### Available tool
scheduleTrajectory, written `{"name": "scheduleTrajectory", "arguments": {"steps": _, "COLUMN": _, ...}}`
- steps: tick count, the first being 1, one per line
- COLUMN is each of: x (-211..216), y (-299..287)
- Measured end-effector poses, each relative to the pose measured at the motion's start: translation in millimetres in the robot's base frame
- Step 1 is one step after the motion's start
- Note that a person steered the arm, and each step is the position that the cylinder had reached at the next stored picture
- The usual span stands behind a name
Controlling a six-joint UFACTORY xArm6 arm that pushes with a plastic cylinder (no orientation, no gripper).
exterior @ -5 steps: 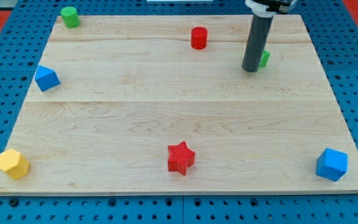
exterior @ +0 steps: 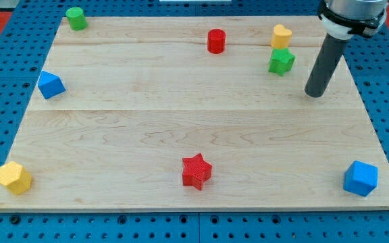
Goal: Point your arm to the yellow hexagon
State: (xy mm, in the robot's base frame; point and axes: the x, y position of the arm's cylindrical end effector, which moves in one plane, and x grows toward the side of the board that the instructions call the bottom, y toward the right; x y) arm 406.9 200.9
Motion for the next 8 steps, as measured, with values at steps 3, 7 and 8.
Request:
{"name": "scheduleTrajectory", "arguments": {"steps": 3, "x": 12, "y": -128}}
{"name": "scheduleTrajectory", "arguments": {"steps": 7, "x": 146, "y": -313}}
{"name": "scheduleTrajectory", "arguments": {"steps": 8, "x": 175, "y": -360}}
